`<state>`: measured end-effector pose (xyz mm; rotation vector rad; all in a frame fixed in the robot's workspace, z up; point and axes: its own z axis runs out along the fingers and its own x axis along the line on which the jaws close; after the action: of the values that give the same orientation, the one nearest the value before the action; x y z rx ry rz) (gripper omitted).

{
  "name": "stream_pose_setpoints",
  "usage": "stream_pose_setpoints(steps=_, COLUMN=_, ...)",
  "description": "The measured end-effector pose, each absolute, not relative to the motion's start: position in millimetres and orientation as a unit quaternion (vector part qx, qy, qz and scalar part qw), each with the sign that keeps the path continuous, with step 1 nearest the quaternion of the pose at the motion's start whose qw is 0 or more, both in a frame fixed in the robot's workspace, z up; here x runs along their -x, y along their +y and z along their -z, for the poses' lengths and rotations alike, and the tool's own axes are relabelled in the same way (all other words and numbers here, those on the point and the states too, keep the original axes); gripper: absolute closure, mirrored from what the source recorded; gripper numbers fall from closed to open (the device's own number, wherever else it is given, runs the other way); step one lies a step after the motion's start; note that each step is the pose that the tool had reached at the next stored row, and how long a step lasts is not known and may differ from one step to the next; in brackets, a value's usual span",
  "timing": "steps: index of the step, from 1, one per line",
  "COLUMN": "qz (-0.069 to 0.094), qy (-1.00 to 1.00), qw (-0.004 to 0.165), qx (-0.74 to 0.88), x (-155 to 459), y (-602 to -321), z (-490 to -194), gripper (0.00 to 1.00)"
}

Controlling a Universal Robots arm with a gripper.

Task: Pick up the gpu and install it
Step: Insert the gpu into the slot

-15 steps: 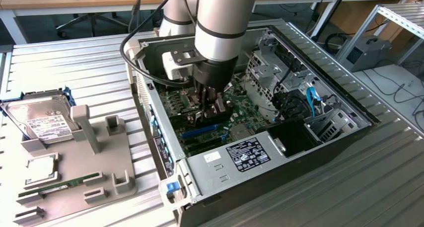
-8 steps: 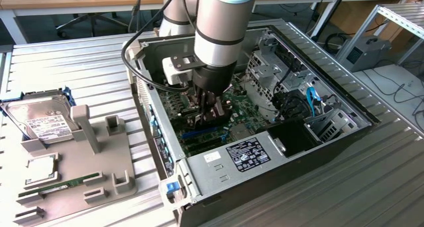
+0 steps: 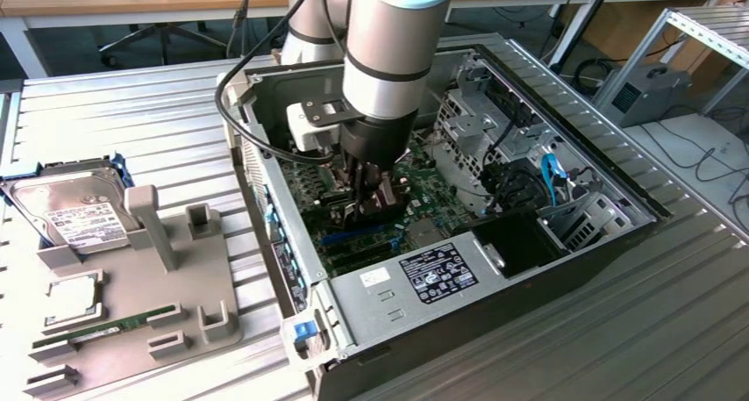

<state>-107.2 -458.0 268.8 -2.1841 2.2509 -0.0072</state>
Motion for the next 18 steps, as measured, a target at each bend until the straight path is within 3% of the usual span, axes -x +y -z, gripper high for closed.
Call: stream_pose_setpoints(steps=18, qz=0.002, qy=0.715, qw=0.002, qx=0.7, x=107.2, y=-457.2, z=-257.1, gripper=0.74)
